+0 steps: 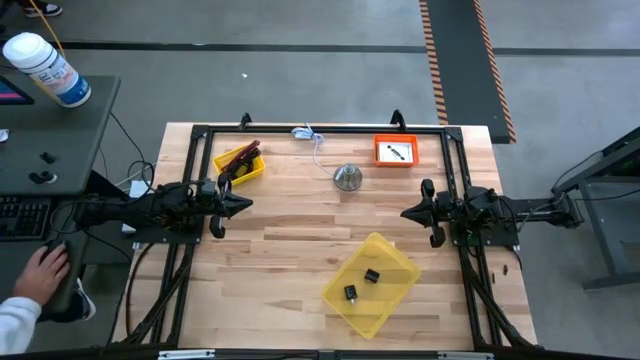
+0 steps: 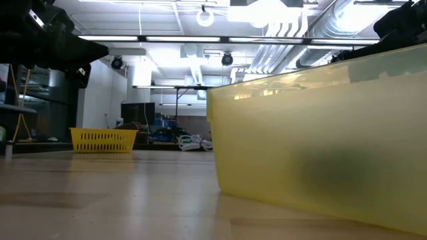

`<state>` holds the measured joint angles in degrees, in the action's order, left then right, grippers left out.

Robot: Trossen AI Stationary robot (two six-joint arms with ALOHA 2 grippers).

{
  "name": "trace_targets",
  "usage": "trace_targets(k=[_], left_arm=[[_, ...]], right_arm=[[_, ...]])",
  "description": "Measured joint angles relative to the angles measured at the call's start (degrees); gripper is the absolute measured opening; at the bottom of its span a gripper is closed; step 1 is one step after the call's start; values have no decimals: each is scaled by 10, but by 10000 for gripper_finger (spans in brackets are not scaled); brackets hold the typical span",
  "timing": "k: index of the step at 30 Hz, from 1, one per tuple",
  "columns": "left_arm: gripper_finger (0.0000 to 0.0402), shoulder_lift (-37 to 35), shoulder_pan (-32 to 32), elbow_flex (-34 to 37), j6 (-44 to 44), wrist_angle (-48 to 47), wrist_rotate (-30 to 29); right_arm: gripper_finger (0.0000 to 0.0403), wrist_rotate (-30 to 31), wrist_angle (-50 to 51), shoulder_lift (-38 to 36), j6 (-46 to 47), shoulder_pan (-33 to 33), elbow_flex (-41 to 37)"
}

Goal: Pick and place items into bin
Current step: Return to Home Position

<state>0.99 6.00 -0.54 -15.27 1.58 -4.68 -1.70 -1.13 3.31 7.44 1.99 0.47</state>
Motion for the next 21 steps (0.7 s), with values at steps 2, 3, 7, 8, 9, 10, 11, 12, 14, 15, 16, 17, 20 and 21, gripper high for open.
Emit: trace_targets(k=[2,3,7,8,9,10,11,12,14,15,16,17,20,21], left_arm=[[1,0,0,0,0,0,0],[1,0,0,0,0,0,0],[1,0,0,0,0,0,0],[1,0,0,0,0,0,0],[1,0,0,0,0,0,0],[1,0,0,0,0,0,0],[1,0,0,0,0,0,0],[1,0,0,0,0,0,0],[1,0,0,0,0,0,0],[1,0,0,0,0,0,0],[1,0,0,0,0,0,0],[1,0,0,0,0,0,0],[1,0,0,0,0,0,0],[1,0,0,0,0,0,0]], right_arm=[[3,0,0,0,0,0,0],[3,0,0,0,0,0,0],[4,0,0,0,0,0,0],[5,0,0,0,0,0,0],[5,0,0,0,0,0,0],[5,0,0,0,0,0,0],[3,0,0,0,0,0,0],[3,0,0,0,0,0,0],[1,0,0,0,0,0,0],[1,0,0,0,0,0,0],[1,0,0,0,0,0,0],[2,0,0,0,0,0,0],[4,0,0,0,0,0,0],[5,0,0,0,0,0,0]])
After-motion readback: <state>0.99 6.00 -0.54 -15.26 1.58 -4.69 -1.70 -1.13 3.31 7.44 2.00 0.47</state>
